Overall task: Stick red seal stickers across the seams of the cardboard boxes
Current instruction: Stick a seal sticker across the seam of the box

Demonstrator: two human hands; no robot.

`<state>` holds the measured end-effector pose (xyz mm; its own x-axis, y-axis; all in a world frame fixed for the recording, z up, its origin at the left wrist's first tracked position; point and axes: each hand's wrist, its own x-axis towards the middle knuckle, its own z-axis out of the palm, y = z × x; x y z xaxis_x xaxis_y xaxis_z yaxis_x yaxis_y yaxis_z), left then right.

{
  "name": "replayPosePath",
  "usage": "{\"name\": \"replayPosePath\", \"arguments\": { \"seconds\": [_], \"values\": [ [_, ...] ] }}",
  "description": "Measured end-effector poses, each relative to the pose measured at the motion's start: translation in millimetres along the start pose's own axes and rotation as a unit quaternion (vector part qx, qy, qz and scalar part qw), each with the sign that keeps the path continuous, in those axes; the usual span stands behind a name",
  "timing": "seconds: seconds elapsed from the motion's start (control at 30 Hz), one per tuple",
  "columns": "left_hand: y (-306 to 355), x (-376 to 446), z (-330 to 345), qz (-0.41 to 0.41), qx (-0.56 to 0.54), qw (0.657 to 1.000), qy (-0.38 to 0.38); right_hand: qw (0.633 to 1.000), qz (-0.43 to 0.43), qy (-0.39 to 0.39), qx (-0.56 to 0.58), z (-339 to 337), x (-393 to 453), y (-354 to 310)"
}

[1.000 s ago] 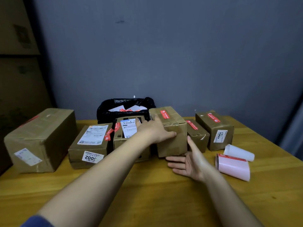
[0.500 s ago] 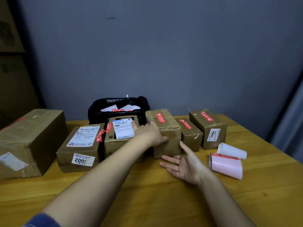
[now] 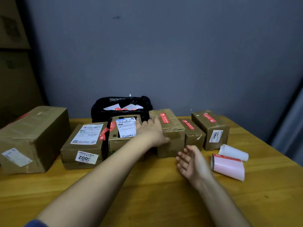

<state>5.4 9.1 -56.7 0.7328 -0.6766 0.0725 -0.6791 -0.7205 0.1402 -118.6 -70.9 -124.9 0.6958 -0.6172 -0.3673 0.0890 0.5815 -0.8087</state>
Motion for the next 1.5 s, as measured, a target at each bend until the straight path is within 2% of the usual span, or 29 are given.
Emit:
{"name": "replayPosePath", "arguments": {
  "seconds": [0.13, 0.23, 0.37, 0.5, 0.63, 0.7, 0.83, 0.93, 1.07, 1.2, 1.33, 1.5],
  "values": [
    [-15.8, -2.3, -14.8, 0.047, -0.043, 0.997, -0.034, 0.980, -0.175, 0.011, -0.089, 22.4, -8.8, -13.6],
    [-31.5, -3.9, -24.0, 0.079, -0.132, 0.988, -0.032, 0.926, -0.317, -0.019, -0.202, 48.1, -12.0, -27.7],
    [-52.9, -8.0, -33.1, 0.084, -0.200, 0.973, 0.078, 0.843, -0.425, -0.046, -0.327, 81.8, -6.9, -39.2],
    [-81.7, -13.9, -35.9, 0.023, -0.231, 0.956, 0.179, 0.749, -0.489, -0.035, -0.446, 107.6, 6.5, -41.6],
    [-113.0, -15.0, -34.6, -0.041, -0.267, 0.933, 0.236, 0.698, -0.485, -0.001, -0.526, 127.2, 20.0, -46.8],
    [-129.0, -14.9, -32.4, -0.062, -0.266, 0.936, 0.224, 0.684, -0.468, 0.004, -0.560, 135.4, 21.9, -46.3],
    [-148.2, -12.0, -20.3, -0.082, -0.288, 0.937, 0.179, 0.690, -0.401, -0.062, -0.599, 155.4, 21.7, -23.6],
    [-153.1, -11.2, -11.1, -0.100, -0.327, 0.925, 0.166, 0.643, -0.321, -0.070, -0.691, 164.9, 18.8, 3.6],
    [-158.6, -9.0, -6.4, -0.130, -0.384, 0.898, 0.173, 0.600, -0.309, -0.042, -0.737, 169.7, 8.3, 33.4],
    [-158.7, -11.7, -5.8, -0.148, -0.401, 0.892, 0.145, 0.564, -0.292, -0.016, -0.772, 174.1, 8.3, 44.5],
    [-157.1, -14.7, -5.9, -0.151, -0.412, 0.889, 0.131, 0.558, -0.291, -0.001, -0.777, 173.6, 8.7, 45.5],
    [-151.0, -21.1, -9.1, -0.134, -0.432, 0.882, 0.129, 0.590, -0.365, 0.013, -0.720, 161.9, -1.5, 33.5]
  ]
}}
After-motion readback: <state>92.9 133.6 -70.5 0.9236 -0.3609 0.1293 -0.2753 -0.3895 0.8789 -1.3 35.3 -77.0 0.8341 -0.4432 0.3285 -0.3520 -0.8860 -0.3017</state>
